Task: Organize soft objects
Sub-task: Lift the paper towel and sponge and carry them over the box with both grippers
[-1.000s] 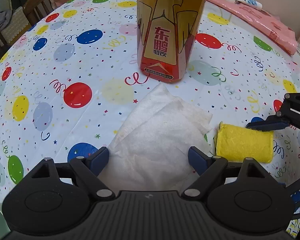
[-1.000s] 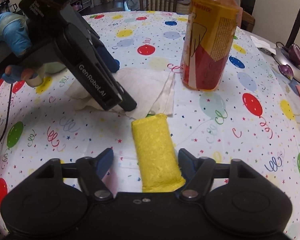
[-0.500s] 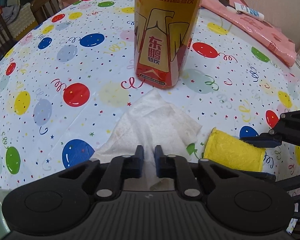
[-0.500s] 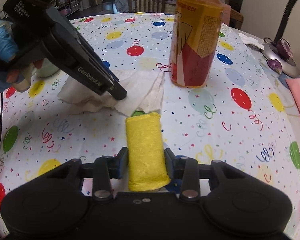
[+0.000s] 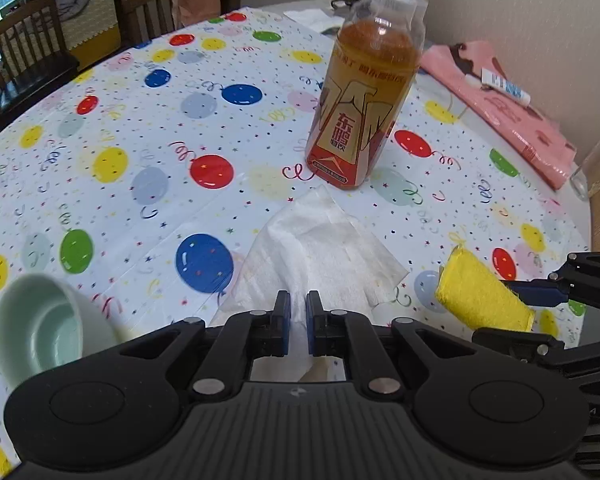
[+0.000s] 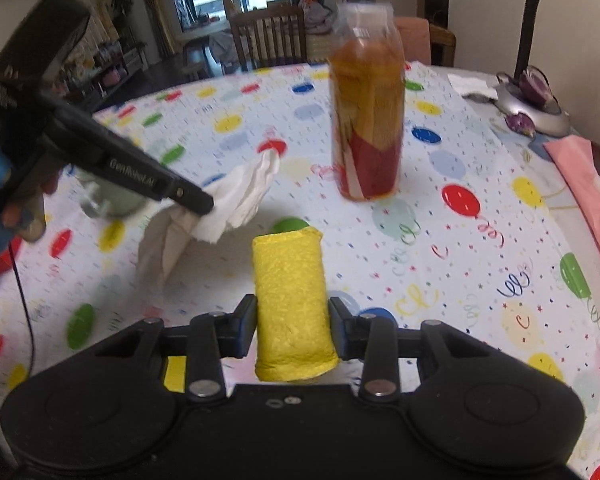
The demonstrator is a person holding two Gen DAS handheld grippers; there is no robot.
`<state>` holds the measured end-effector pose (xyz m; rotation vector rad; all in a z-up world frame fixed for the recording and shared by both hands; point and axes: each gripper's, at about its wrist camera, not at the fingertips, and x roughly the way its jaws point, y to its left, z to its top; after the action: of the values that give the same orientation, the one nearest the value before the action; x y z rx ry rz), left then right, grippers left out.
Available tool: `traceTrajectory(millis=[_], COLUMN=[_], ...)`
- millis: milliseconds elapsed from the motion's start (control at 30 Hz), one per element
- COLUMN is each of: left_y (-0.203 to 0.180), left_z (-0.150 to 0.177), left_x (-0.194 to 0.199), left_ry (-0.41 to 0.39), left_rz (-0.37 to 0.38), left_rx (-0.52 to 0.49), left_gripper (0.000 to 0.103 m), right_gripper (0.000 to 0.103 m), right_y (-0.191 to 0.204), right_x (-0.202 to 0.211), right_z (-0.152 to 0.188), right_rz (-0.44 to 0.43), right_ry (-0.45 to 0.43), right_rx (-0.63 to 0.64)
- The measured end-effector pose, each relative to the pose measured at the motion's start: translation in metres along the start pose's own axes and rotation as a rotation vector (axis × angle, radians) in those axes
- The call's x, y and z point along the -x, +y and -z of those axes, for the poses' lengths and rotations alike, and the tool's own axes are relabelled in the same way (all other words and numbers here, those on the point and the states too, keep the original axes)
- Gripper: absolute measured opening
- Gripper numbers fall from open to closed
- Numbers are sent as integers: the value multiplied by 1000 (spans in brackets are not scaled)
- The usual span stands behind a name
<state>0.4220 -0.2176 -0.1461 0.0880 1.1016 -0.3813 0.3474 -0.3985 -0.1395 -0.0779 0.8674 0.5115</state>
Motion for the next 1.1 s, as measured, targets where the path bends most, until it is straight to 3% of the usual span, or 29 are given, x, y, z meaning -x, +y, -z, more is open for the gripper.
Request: traceTrajectory(millis=[300,633,1100], left_y=[17,66,142], left_z=[35,88,160], left_x=[78,167,278], left_ry=[-102,-192,-311], left_rz=[12,-32,-176], left_rx=[81,215,329], left_gripper=[8,8,8], right_gripper=[36,36,36], right_y=[49,129,262], right_x=[41,60,47], right_z=[-27,-57,-97], right_rz=[-62,-161,-322], right_ry=[-69,-113,-127], right_rx=[32,130,269])
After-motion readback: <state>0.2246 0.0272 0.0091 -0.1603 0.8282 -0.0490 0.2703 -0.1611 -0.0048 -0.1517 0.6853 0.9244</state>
